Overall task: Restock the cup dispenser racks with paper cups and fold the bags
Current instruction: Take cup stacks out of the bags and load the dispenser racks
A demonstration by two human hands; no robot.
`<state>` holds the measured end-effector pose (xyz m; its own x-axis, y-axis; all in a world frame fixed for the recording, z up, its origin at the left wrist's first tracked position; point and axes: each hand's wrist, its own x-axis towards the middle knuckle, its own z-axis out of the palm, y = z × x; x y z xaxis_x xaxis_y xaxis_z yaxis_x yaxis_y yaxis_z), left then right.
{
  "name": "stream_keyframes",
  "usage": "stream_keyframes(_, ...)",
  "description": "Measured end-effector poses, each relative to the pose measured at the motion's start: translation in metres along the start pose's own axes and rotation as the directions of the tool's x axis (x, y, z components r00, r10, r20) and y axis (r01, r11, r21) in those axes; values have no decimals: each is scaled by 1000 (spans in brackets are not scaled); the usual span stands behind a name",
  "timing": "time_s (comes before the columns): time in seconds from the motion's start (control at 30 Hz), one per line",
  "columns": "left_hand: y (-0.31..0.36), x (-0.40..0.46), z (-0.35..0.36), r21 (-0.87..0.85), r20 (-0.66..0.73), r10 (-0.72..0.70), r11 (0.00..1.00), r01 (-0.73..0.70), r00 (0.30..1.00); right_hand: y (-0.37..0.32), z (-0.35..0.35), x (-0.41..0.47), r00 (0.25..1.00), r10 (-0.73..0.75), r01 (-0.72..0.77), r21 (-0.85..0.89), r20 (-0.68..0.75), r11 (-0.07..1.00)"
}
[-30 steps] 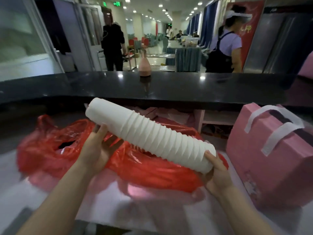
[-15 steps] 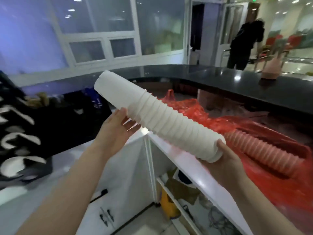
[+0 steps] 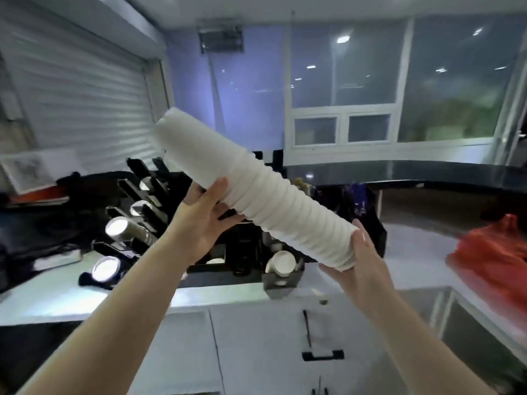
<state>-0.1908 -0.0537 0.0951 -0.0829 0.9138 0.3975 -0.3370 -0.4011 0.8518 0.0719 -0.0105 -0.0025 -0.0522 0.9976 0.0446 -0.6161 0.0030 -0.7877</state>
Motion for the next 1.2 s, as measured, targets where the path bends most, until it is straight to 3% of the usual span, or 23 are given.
stream_keyframes(0.17,44,29,-55,39,-25,8,999,-7,1000,37,82,34,998,61,-61,-18,-24,998)
stream_keyframes(0.3,64,71,-67,74,1,45,996,-45,999,28,127,75,996,71,-76,-99,-57,992)
stream_keyframes(0.5,64,149,-63,121,4,158,980,-157,987,-15,151,161,991,129,-129,-296,-18,946)
stream_keyframes(0.6,57,190,-59,145,1,198,970,-196,980,-33,152,213,997,70,-63,-391,6,918)
stream_keyframes(0.8,38,264,-44,193,-25,244,953,-235,969,-52,147,305,998,-50,67,-706,45,705)
stream_keyframes(1.07,13,311,-27,352,-48,270,906,-236,962,-39,160,379,992,125,-51,-925,-4,376)
stream_keyframes(1.13,10,316,-24,399,-23,260,888,-230,965,-31,162,388,987,158,-73,-945,-23,319)
stream_keyframes(1.2,5,320,-24,444,14,252,865,-232,968,-21,160,395,986,164,-83,-935,-27,345)
